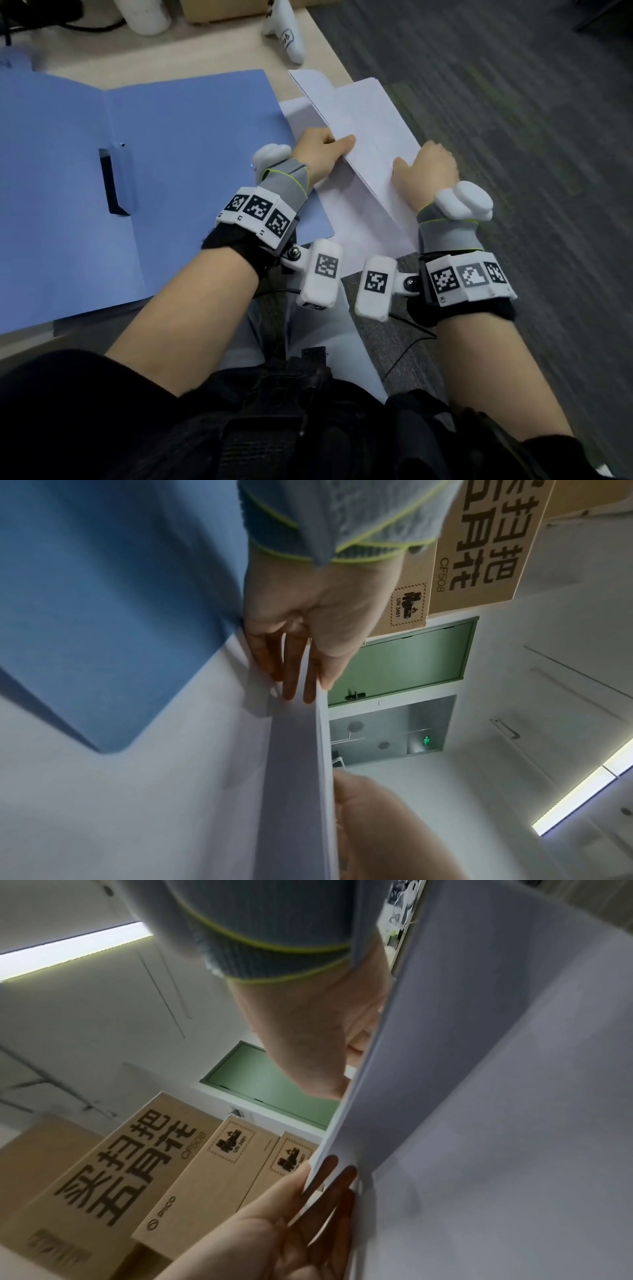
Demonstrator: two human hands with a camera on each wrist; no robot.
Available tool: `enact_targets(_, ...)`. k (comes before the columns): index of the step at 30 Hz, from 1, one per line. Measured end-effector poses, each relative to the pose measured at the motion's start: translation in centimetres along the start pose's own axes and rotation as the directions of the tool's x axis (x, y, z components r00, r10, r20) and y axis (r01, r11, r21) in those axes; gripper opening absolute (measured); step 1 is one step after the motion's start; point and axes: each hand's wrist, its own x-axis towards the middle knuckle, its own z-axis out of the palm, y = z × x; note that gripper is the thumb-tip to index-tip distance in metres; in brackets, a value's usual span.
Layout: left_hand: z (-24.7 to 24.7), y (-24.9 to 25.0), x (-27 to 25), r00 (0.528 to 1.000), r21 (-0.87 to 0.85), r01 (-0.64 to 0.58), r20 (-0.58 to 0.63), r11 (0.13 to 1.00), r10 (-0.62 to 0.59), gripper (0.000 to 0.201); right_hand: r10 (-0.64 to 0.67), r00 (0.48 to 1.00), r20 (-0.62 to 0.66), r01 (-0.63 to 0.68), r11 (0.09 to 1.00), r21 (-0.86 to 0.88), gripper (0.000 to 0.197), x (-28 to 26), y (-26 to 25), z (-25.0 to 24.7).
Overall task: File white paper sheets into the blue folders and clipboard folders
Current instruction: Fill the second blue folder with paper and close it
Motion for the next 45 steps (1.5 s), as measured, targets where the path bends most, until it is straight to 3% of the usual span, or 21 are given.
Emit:
enact_targets(3, 0.3, -0.1, 0.2, 1.0, 0.02, 0.004, -0.008, 1.0, -0.004, 0.042, 0.041, 0.998, 0.057, -0.038, 0.998, -0.041, 0.045, 0.4, 0.4, 0.2)
enact_targets(8, 0.4, -0.1, 0.4, 0.999, 0.043, 0.026, -0.029, 0.999, -0.025, 0.04, 0.022, 0.999, 0.034, -0.021, 0.999, -0.025, 0.036, 0.6, 0.7, 0.1)
enact_targets(11, 0.5, 0.2, 0.4, 0.999, 0.078, 0.033, -0.017, 0.996, -0.032, 0.035, 0.005, 1.0, -0.013, -0.005, 0.999, 0.044, 0.009, 0.3, 0.9, -0.3)
enact_targets(14, 0.8, 0.6, 0.6, 1.0, 0.129, 0.01, 0.025, 0.992, -0.014, 0.033, -0.046, 0.994, -0.097, 0.062, 0.982, 0.177, 0.006, -0.4, 0.5, -1.1)
enact_targets(16, 1.2, 1.2, 0.2, 1.0, 0.124, 0.004, 0.018, 0.992, -0.006, 0.019, -0.081, 0.985, -0.151, 0.119, 0.957, 0.263, 0.02, -0.8, 0.0, -1.6)
enact_targets(17, 1.4, 1.1, 0.3, 1.0, 0.098, 0.009, -0.002, 0.995, -0.009, 0.023, -0.103, 0.981, -0.162, 0.148, 0.942, 0.3, 0.019, -0.9, -0.2, -1.7)
enact_targets(20, 1.5, 0.9, 0.3, 0.995, 0.093, 0.027, -0.094, 0.995, -0.018, 0.071, -0.174, 0.974, -0.148, 0.214, 0.919, 0.331, 0.015, -1.3, -0.9, -1.7)
enact_targets(22, 1.4, 0.9, 0.2, 0.991, 0.093, -0.018, -0.133, 0.996, 0.03, 0.096, -0.185, 0.973, -0.137, 0.223, 0.905, 0.363, 0.013, -1.5, -1.2, -1.5)
enact_targets(23, 1.3, 0.9, 0.1, 0.986, 0.068, -0.072, -0.147, 0.995, 0.081, 0.098, -0.181, 0.975, -0.131, 0.218, 0.898, 0.382, 0.012, -1.6, -1.3, -1.5)
enact_targets(24, 1.4, 0.8, 0.0, 0.978, 0.055, -0.116, -0.165, 0.992, 0.124, 0.088, -0.184, 0.974, -0.132, 0.222, 0.887, 0.405, 0.009, -1.6, -1.3, -1.3)
enact_targets(28, 1.5, 1.0, -0.2, 0.983, -0.003, -0.149, -0.106, 0.989, 0.148, 0.009, -0.178, 0.978, -0.112, 0.209, 0.866, 0.454, 0.007, -1.9, -1.4, -1.1)
enact_targets(29, 1.4, 1.0, -0.2, 0.987, -0.047, -0.143, -0.084, 0.989, 0.139, 0.004, -0.173, 0.979, -0.104, 0.201, 0.866, 0.458, 0.007, -2.1, -1.5, -1.1)
enact_targets(33, 1.2, 1.2, -0.2, 0.994, -0.138, -0.109, -0.037, 0.984, 0.105, 0.027, -0.169, 0.981, -0.1, 0.196, 0.857, 0.477, 0.009, -2.3, -1.5, -1.1)
enact_targets(45, 1.0, 0.9, 0.1, 0.999, -0.187, -0.045, 0.002, 0.981, 0.046, 0.027, -0.148, 0.987, -0.068, 0.161, 0.844, 0.512, 0.026, -2.3, -1.4, -1.4)
